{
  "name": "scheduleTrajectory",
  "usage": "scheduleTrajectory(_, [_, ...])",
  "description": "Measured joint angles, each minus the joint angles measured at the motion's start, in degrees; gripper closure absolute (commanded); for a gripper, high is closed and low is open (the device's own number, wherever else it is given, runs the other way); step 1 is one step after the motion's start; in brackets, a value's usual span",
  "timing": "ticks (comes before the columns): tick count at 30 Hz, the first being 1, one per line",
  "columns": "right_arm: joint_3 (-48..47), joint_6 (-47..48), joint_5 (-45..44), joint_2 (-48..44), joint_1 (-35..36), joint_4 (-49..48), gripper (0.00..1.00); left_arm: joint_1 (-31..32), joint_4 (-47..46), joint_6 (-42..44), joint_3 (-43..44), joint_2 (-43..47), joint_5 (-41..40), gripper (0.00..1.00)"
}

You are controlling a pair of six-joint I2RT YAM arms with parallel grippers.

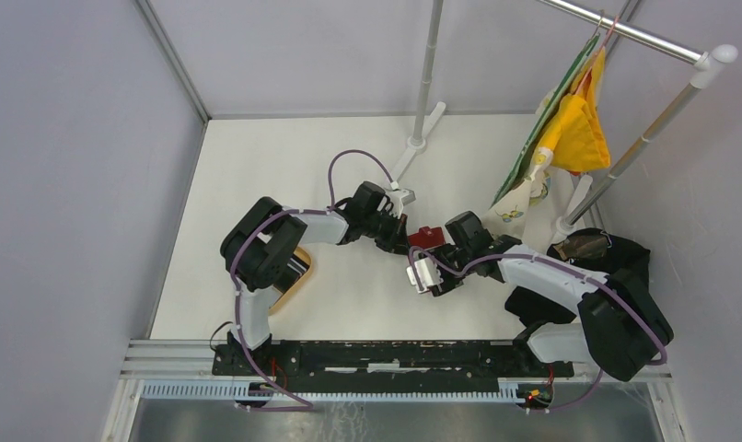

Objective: Put the credit cards into the card holder
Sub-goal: Open the card holder at the center of the board.

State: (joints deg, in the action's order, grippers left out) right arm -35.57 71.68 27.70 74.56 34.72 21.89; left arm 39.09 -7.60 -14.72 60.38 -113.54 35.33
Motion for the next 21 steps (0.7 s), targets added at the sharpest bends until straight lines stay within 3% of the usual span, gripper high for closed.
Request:
scheduleTrajectory(14, [0.00, -2.38, -3.58, 1.16, 0.28, -1.27, 0.40, 0.00, -0.07, 0.02, 0.00, -0.07, 0.22, 0.93])
scheduleTrajectory(21, [0.68, -4.68, -5.57, -0.72, 0.52, -2.75, 0.51, -0.11, 0.02, 0.04, 0.28, -0.35, 0.85, 0.93])
